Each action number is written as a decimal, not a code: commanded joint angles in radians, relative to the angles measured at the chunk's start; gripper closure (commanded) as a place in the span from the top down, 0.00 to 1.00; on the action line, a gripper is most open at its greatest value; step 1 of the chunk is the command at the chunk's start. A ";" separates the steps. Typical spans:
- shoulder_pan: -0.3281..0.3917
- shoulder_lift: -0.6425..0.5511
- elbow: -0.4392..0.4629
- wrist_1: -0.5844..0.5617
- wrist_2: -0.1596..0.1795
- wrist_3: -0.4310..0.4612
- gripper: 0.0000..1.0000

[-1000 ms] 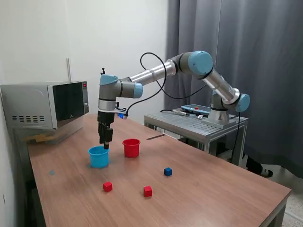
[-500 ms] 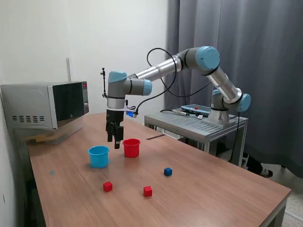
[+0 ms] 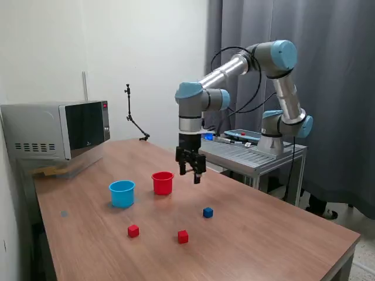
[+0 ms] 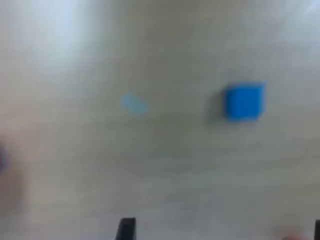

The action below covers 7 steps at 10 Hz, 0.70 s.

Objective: Place red objects in the red bin, and blue objects in the blue bin.

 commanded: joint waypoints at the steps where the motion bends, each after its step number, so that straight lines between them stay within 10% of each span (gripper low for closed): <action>1: 0.094 -0.061 0.107 -0.002 -0.001 0.117 1.00; 7: 0.188 -0.073 0.248 -0.104 0.025 0.107 1.00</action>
